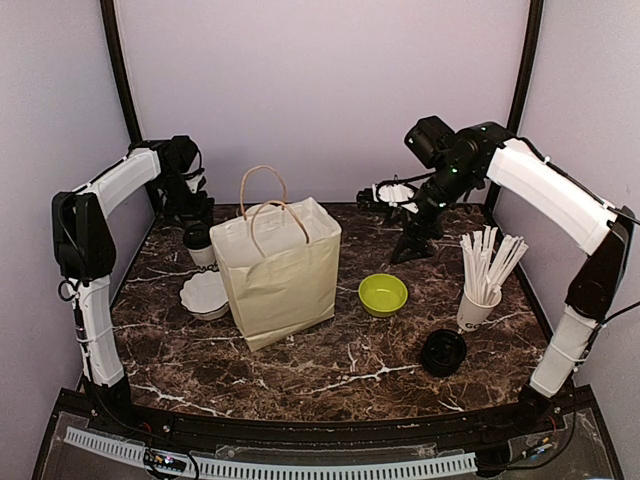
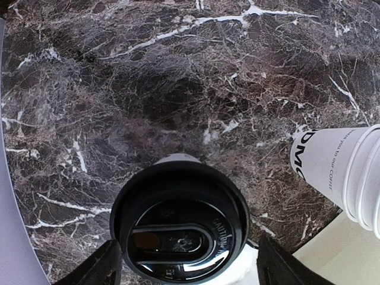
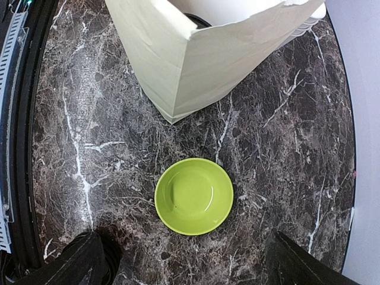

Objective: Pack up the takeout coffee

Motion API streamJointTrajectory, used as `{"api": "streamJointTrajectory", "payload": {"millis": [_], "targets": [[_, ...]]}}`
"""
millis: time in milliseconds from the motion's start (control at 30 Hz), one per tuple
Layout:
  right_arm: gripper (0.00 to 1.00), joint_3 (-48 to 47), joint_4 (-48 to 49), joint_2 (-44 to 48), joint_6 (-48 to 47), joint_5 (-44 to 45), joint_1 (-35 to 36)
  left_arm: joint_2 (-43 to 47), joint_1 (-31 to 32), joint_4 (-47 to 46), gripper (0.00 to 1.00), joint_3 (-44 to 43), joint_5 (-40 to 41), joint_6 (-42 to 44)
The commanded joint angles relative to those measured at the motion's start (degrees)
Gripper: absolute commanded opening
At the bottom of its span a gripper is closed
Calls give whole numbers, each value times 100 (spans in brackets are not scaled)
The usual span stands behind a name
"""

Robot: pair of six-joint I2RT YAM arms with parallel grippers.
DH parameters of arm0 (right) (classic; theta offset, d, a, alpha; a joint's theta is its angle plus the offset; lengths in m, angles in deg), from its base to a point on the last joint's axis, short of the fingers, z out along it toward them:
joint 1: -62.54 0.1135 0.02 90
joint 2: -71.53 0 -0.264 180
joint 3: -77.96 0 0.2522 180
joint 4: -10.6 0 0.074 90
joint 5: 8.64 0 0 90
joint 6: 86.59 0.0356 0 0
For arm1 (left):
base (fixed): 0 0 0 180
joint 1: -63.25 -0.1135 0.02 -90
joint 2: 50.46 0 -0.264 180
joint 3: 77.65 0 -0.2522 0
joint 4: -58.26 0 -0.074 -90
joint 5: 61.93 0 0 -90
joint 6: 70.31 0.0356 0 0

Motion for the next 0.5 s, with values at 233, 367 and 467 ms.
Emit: {"api": "streamJointTrajectory", "payload": {"millis": [233, 367, 467], "targets": [[95, 128, 141, 133, 91, -94, -30, -61, -36, 260, 78, -49, 190, 9], [95, 111, 150, 119, 90, -123, -30, -84, -31, 265, 78, 0, 191, 37], [95, 111, 151, 116, 90, -136, -30, -125, -36, 265, 77, -2, 181, 62]]}}
